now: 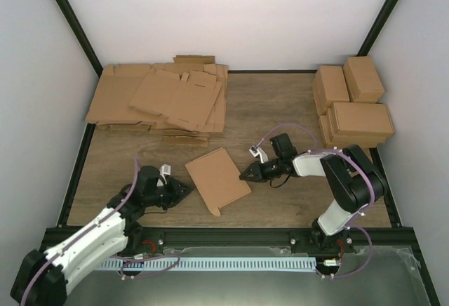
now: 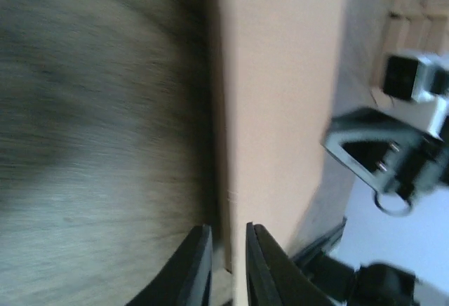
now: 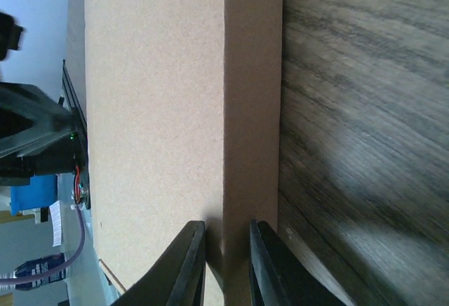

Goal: Fold the paper box

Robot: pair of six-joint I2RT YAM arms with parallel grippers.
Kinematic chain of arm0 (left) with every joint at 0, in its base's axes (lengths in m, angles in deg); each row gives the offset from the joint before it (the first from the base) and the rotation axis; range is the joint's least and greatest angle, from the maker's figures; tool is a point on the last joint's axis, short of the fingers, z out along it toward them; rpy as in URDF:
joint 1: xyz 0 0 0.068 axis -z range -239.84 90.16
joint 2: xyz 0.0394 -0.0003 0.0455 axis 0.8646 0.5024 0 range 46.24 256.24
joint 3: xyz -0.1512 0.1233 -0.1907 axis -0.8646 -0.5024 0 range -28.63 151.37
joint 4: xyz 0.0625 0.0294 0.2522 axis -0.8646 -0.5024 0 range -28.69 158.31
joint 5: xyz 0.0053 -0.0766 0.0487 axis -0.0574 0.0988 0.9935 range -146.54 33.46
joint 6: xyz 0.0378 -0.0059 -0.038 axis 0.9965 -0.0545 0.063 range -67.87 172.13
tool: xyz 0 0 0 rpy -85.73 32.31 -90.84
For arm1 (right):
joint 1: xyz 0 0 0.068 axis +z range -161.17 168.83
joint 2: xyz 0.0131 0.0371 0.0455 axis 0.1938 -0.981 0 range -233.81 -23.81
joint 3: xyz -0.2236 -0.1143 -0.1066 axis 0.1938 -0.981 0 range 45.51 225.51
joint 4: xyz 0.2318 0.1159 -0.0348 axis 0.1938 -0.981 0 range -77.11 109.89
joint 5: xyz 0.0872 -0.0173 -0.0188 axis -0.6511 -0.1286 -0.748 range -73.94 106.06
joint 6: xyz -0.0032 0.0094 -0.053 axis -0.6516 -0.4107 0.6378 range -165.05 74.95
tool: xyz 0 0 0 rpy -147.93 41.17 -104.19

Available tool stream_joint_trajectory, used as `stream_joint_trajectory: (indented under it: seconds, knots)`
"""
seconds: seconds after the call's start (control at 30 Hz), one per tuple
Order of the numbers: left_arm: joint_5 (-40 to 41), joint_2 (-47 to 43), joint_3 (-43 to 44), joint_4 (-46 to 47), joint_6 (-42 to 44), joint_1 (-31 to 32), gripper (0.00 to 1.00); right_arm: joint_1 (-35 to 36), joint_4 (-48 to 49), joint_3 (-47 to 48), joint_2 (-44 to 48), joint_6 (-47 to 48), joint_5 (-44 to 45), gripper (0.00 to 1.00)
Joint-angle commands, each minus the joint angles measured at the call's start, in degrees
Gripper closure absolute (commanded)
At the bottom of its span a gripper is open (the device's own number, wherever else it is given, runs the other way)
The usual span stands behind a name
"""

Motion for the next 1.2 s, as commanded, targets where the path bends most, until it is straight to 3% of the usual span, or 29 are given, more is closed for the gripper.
stream_joint_trajectory:
  seconds: [0.0, 0.13, 0.27, 0.53, 0.87, 1.17]
  knots:
    - [-4.1, 10.1, -3.3, 7.7, 2.5, -3.3, 0.88, -1.5, -3.6, -0.1, -0.7, 0.7, 10.0, 0.82]
    - [-3.5, 17.6, -1.0, 10.6, 4.7, -3.8, 0.95, -2.4, -3.7, -0.4, -0.2, 0.5, 10.0, 0.82]
    - [-3.3, 21.2, -0.7, 15.0, 4.5, -3.8, 0.96, -3.4, -3.4, -0.7, -0.2, 0.4, 9.0, 0.86]
    - [-6.7, 31.7, 0.0, 27.9, 5.1, -3.8, 0.96, -6.5, 2.7, -2.8, -2.0, -1.3, -3.1, 0.93]
    - [-9.0, 43.3, 3.2, 40.0, 4.8, -2.7, 0.96, -9.3, 1.6, -2.6, -2.9, -1.7, -1.9, 0.93]
    - [-8.9, 52.6, 10.8, 46.0, 3.7, 3.4, 0.96, -9.4, 2.1, -2.7, -3.0, -1.3, -3.3, 0.93]
